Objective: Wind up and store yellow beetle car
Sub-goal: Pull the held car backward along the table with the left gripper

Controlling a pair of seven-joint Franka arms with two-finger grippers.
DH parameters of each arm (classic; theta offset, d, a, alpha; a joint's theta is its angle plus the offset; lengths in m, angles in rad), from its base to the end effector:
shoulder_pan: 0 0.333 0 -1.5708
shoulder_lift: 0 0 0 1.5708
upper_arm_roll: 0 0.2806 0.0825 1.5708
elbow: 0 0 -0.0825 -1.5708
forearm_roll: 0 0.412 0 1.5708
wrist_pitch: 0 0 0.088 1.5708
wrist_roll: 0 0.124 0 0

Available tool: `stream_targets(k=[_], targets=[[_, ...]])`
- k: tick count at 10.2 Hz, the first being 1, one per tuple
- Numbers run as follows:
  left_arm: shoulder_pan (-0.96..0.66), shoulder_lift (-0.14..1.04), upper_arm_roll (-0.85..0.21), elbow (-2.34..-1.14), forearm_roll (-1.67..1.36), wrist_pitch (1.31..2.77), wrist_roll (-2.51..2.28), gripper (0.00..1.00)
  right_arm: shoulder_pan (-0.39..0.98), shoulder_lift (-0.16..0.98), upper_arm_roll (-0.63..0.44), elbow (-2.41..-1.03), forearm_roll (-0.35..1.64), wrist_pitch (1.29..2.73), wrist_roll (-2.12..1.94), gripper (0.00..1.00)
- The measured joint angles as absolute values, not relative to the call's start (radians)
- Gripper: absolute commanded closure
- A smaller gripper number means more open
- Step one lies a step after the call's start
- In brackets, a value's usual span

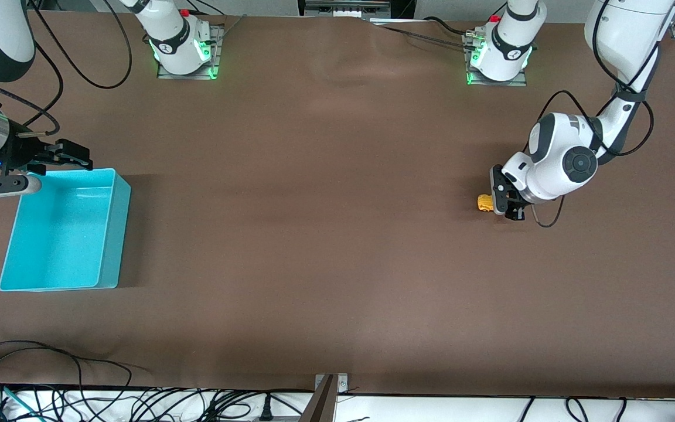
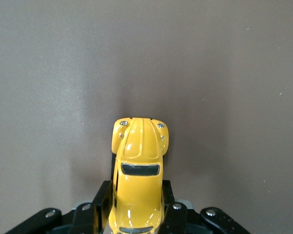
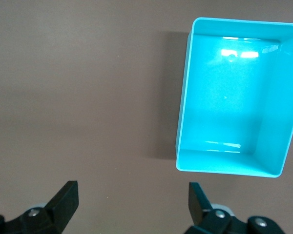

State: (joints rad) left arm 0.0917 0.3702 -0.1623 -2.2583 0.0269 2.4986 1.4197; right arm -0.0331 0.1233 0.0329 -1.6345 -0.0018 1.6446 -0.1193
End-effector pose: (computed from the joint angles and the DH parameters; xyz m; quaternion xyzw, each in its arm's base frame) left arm 0.5230 -0.0440 0.1146 0.7282 -0.6822 -0.0348 0.0561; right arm 0.6100 -0.0010 0.4727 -0.9966 -0.0595 0.0564 0.0045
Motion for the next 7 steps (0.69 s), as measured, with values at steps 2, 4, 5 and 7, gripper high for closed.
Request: stream_targets(k=[2, 4, 5, 7], targets=[[0.142, 0.371, -0.162, -2.257, 0.027, 2.491, 1.441, 1.00, -0.033, 0.123, 0.033, -1.635, -0.002, 1.645, -0.119, 0.00], [0.228, 0.378, -0.161, -2.243, 0.027, 2.474, 1.520, 1.00, -0.033, 0.123, 0.033, -1.635, -0.002, 1.645, -0.120, 0.00], [0.274, 0.386, -0.161, -2.229, 0.027, 2.461, 1.566, 1.00, -0.033, 0.123, 0.033, -1.634, -0.002, 1.645, -0.120, 0.00], [0.346, 0.396, -0.155, -2.210, 0.040, 2.452, 1.632, 1.00, -0.033, 0.124, 0.033, -1.635, -0.002, 1.645, -0.120, 0.00]])
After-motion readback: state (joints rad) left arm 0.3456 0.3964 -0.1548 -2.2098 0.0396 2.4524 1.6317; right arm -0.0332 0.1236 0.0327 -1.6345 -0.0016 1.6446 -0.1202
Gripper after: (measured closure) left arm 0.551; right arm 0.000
